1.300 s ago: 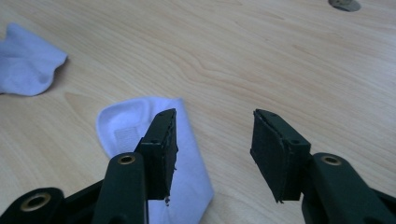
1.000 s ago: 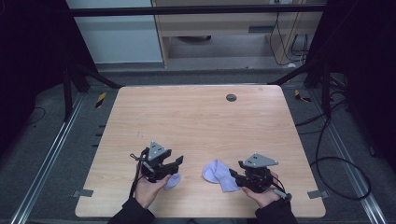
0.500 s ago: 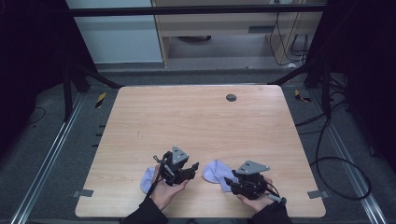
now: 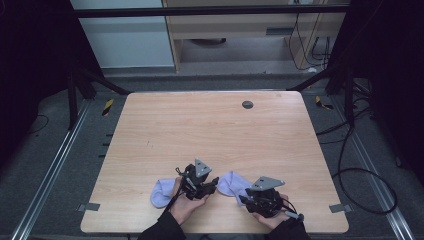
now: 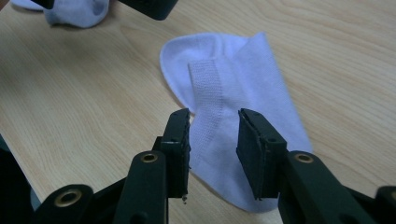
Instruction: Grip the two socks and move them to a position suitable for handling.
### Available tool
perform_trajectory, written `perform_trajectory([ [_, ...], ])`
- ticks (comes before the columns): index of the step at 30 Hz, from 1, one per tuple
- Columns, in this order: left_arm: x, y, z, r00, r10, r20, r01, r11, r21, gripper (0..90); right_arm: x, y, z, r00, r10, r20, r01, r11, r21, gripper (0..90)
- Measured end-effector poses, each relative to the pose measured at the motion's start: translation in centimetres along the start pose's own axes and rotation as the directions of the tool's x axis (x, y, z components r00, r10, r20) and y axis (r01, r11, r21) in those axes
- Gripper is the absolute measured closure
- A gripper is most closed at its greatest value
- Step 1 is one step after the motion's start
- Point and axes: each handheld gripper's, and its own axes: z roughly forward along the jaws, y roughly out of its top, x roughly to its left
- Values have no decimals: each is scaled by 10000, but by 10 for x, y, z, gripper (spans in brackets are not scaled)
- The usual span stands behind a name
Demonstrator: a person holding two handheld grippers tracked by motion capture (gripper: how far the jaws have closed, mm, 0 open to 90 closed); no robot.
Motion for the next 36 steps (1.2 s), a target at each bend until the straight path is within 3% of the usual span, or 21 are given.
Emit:
perform_trajectory([
  [12,-8,-2,20,9998,143,144,-149,9988,466,603,2,-3,9,9996,-9,-286,21,9991,419,659],
  [18,-9,-3,25,9999,96,133,-106,9973,726,679,3,-4,15,9992,-76,-383,102,9975,693,692],
  [24,-9,-4,26,9998,-16,200,0,9967,806,804,4,-3,16,9982,-10,-607,63,9962,866,795],
  [30,-10,-3,27,9996,9,275,-32,9964,851,870,3,-2,16,9966,147,-807,-72,9958,917,858],
  [33,-11,-4,27,9995,33,311,-58,9966,825,876,3,-1,13,9963,142,-848,-81,9974,719,865],
  [36,-10,-4,26,9993,93,370,-125,9963,854,882,-1,4,3,9957,332,-869,-331,9994,16,869],
])
